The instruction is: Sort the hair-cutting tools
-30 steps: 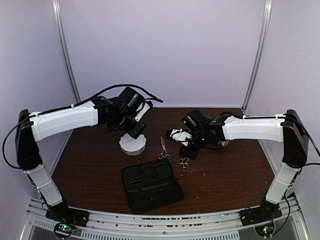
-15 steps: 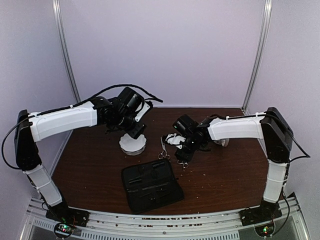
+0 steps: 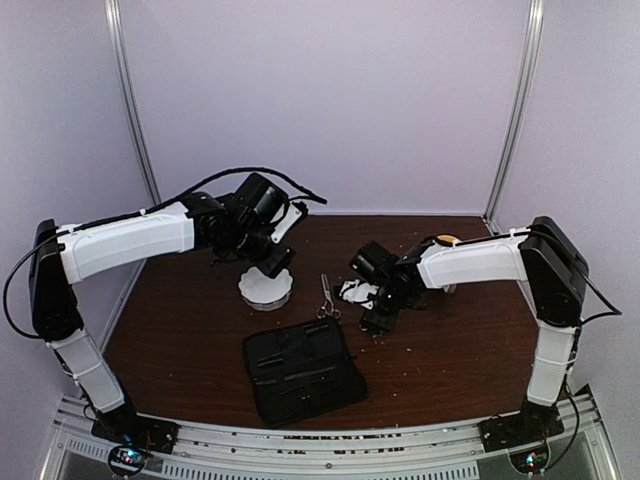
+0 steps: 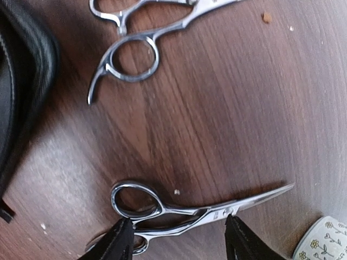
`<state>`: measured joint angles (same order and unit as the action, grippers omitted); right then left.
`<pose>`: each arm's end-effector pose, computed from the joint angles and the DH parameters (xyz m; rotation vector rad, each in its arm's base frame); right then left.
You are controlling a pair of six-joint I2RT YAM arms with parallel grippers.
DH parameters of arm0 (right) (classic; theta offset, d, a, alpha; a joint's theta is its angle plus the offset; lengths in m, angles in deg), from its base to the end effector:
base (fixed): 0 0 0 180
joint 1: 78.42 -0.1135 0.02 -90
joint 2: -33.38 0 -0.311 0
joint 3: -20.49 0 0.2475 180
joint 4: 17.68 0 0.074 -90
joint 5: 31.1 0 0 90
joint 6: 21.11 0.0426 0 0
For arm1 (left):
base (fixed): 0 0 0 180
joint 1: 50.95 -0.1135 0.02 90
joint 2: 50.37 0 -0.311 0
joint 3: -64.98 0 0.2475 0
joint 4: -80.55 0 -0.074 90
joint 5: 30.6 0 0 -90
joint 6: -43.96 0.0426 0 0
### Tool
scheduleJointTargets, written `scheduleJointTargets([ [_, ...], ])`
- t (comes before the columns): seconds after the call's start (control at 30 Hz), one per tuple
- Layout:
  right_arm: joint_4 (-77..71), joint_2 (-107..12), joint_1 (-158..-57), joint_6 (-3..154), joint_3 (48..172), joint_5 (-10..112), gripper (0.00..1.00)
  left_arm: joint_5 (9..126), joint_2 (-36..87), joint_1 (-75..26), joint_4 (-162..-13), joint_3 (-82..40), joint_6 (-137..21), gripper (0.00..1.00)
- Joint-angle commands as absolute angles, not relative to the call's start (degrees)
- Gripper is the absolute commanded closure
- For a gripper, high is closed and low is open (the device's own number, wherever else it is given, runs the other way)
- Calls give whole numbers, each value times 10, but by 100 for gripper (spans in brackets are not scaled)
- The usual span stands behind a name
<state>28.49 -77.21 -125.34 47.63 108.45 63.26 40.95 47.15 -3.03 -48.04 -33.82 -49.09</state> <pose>0.2755 0.2899 0.2008 -1.5330 2.3002 0.0123 0.2657 -0.2741 0.3395 0.7794 2.2555 -0.0225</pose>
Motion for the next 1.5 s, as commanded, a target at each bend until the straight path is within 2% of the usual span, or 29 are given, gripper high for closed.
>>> scheduleJointTargets([
  [0.0,302,-737,-1247,467,1052,657,41,427,474,-34,-491,-356,-486,37],
  [0.47,336,-703,-1168,462,1034,686,44,446,471,-34,-484,-361,-484,37],
  [0.67,343,-691,-1166,496,1070,580,49,449,471,-34,-484,-360,-484,37],
  [0.87,373,-754,-1166,558,1141,514,46,447,472,-34,-484,-359,-484,37],
  [1.07,402,-812,-1160,590,1208,517,46,442,472,-34,-481,-359,-483,37],
  [1.27,417,-842,-1159,614,1216,524,44,444,472,-34,-479,-362,-482,37],
  [1.47,410,-855,-1160,632,1200,540,50,444,469,-34,-477,-362,-482,37],
])
